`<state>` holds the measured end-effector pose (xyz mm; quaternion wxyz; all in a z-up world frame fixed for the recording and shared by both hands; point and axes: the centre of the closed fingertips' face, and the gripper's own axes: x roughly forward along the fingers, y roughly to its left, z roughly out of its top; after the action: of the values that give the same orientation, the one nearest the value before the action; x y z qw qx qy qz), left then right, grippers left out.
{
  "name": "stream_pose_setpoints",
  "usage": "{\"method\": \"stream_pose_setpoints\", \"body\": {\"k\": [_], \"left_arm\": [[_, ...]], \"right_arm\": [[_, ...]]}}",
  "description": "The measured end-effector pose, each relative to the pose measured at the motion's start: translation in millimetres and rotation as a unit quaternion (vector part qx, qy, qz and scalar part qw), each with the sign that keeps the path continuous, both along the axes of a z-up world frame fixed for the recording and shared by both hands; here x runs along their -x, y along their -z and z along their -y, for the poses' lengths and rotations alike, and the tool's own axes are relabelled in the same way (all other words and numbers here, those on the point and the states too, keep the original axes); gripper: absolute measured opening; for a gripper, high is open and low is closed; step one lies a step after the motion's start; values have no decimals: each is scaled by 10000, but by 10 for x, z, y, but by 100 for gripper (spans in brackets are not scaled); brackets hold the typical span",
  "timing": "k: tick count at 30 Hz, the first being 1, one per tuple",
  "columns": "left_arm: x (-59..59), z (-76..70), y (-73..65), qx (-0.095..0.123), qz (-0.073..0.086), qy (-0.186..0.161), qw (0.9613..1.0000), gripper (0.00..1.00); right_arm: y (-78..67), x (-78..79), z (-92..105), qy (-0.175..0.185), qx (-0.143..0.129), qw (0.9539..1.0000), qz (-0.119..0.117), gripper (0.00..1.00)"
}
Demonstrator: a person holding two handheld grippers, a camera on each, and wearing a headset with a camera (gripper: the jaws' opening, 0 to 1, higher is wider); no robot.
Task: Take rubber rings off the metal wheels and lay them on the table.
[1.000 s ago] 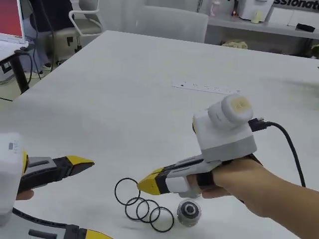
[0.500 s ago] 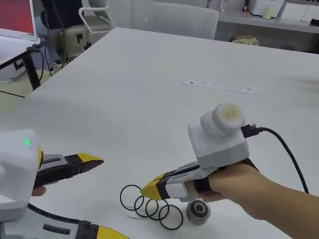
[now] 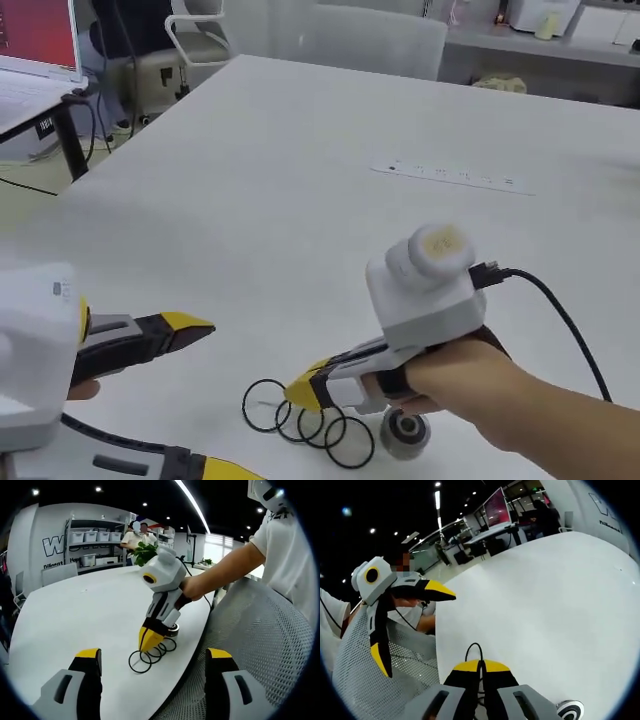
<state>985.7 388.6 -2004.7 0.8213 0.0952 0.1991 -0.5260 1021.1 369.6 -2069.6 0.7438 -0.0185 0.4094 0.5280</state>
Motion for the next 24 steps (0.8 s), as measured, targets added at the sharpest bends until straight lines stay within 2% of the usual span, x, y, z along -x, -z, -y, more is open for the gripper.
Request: {"method": "stream_pose_setpoints", "body": {"k": [10,19,24], "left_arm": [[-6,-1,-2,45,-31,-45,10000,82],[-1,3,5,6,-26,-34,10000,82],[2,3,12,-23,-25,-26,10000,82]], "right_arm": [[15,-48,35,38,87,9999,104,2],[-80,-70,131,47,115,9996,257,4],[-189,-44,201,1,115,9990,430,5]]}}
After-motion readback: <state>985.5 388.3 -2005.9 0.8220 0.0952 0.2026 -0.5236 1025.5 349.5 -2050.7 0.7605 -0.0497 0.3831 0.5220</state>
